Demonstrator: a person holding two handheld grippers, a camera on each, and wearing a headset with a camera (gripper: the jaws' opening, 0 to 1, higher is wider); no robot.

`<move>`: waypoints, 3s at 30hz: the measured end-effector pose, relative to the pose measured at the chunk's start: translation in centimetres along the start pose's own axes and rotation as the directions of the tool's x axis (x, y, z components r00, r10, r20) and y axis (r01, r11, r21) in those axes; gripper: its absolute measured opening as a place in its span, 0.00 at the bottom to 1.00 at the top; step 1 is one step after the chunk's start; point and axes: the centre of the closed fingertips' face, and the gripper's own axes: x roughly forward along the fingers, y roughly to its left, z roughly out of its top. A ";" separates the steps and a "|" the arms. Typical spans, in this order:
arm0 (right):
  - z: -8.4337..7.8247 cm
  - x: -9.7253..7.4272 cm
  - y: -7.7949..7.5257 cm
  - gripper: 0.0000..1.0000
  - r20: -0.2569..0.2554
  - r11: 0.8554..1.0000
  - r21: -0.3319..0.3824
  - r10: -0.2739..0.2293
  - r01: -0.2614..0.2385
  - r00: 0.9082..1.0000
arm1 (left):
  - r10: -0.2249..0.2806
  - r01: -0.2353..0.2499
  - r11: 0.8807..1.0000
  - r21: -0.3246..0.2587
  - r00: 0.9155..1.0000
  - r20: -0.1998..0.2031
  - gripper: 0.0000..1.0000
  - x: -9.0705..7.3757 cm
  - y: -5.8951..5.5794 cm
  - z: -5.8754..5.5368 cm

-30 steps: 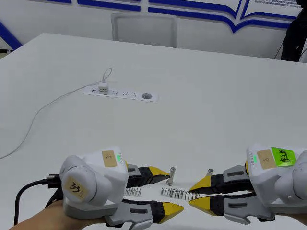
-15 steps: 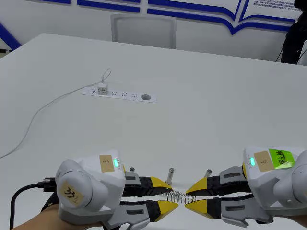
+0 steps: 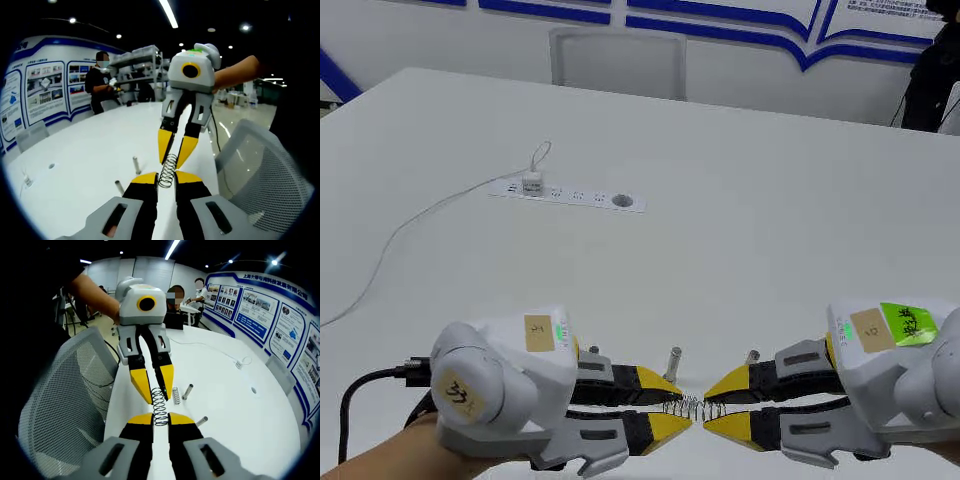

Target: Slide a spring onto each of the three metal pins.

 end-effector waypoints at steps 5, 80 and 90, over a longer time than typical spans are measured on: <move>0.1 0.1 -0.1 0.11 0.001 1.000 0.005 0.009 -0.009 1.000 | -0.009 0.009 1.000 -0.008 1.000 -0.001 0.11 0.0 0.1 0.1; 5.1 0.1 -0.6 0.10 0.200 0.970 0.241 -0.014 -0.035 0.980 | 0.011 -0.010 1.000 -0.020 0.999 0.032 0.10 -0.6 0.2 0.8; 5.4 0.2 -1.2 0.10 0.188 0.971 0.241 -0.049 0.003 0.981 | 0.082 -0.082 0.996 -0.022 0.997 -0.001 0.14 -0.9 1.3 -0.2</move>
